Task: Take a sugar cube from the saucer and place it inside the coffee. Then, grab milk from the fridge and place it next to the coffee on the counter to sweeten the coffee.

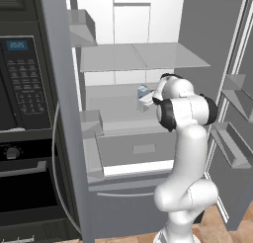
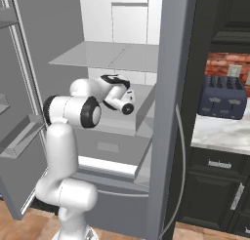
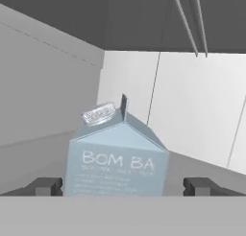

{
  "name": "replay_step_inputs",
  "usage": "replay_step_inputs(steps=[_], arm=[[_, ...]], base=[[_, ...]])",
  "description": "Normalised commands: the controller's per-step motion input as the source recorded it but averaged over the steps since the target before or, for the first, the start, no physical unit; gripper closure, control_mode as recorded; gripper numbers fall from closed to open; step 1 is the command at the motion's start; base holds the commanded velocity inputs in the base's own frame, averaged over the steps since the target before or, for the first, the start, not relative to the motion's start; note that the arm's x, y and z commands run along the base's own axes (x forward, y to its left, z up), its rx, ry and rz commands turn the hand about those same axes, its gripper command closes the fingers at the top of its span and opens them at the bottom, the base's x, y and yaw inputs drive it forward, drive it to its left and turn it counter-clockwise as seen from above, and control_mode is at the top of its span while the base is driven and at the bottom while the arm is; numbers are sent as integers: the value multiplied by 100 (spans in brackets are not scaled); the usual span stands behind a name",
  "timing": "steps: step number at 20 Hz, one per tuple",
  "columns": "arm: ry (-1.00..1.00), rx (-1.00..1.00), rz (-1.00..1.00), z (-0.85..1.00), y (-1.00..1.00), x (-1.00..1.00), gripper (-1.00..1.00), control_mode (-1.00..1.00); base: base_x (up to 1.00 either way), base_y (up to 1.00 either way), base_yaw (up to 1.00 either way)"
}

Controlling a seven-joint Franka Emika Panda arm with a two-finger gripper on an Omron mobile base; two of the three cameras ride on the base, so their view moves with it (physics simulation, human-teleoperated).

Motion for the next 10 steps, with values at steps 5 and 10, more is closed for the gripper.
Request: replay_step_inputs(steps=[5, 10], arm=[[0, 0, 4, -9, 0, 33, -100, -100], [0, 0, 3, -12, 0, 28, -100, -100]], base=[[0, 0, 0], [0, 0, 0]])
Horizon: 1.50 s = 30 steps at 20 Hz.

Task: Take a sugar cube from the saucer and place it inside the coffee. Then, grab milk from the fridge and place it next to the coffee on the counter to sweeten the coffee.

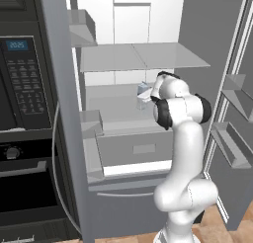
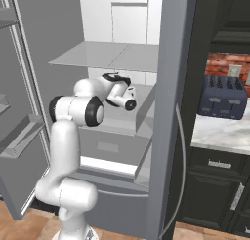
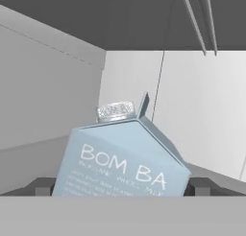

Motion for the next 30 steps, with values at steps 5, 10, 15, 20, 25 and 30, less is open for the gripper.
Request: replay_step_inputs(steps=[5, 10, 15, 20, 25, 30], arm=[[0, 0, 3, -22, 1, 1, 100, -100], [-7, 0, 6, -5, 0, -28, 100, -100], [-2, 0, 1, -4, 11, -57, 100, -100], [-7, 0, 0, -22, 20, -66, 100, -100], [0, 0, 0, 15, 14, -69, 100, -100], [0, 0, 0, 36, 12, -92, 100, -100]], base=[[0, 0, 0], [0, 0, 0], [0, 0, 0], [0, 0, 0], [0, 0, 0], [0, 0, 0]])
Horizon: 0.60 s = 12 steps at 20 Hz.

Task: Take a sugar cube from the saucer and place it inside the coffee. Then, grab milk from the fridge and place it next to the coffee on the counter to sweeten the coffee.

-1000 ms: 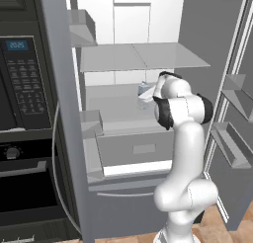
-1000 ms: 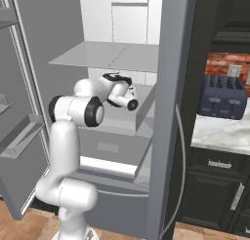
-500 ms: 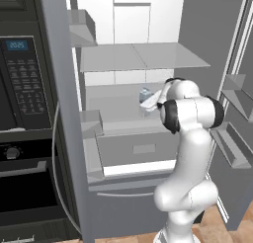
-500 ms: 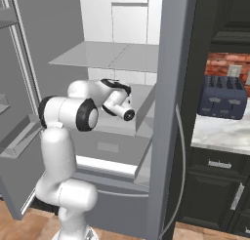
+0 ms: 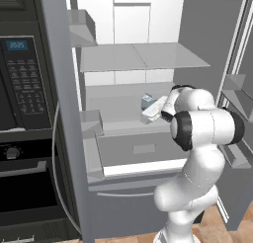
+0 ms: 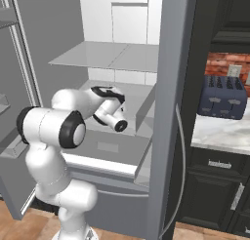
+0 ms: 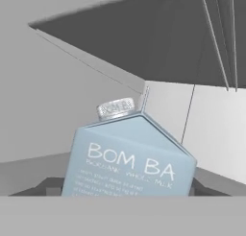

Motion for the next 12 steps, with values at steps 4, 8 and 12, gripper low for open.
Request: replay_step_inputs(steps=[4, 8, 12], arm=[[4, 0, 0, 73, 5, -72, 100, -100], [9, 0, 0, 86, 0, -58, 100, -100], [14, 0, 0, 89, 0, -55, 100, -100]], base=[[0, 0, 0], [0, 0, 0], [0, 0, 0]])
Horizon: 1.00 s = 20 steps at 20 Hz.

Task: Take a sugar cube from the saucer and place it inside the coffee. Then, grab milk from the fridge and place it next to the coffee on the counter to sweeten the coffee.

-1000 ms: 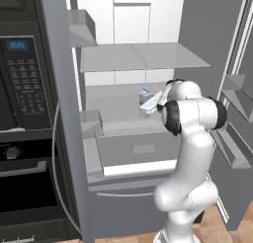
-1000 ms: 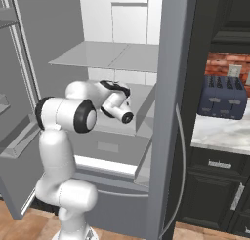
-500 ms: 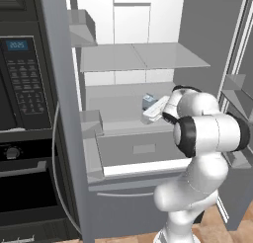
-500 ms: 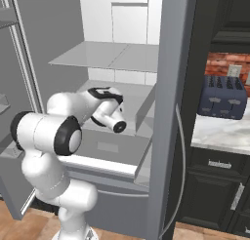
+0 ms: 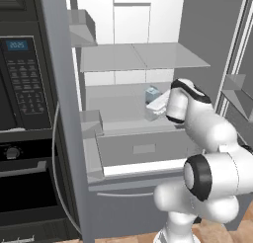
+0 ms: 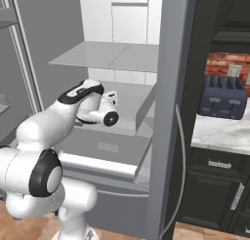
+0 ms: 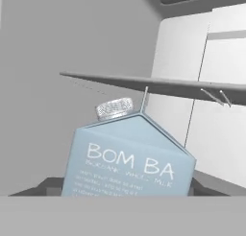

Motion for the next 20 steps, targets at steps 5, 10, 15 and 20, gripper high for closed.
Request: replay_step_inputs(steps=[5, 10, 15, 20], arm=[[4, 0, 0, 51, 0, -89, 100, -100], [0, 0, 0, 45, 0, -99, 100, -100], [0, -3, 4, 4, -1, -100, 100, -100], [0, -4, 3, 2, -8, -100, 100, -100]], base=[[0, 0, 0], [0, 0, 0], [0, 0, 0], [0, 0, 0]])
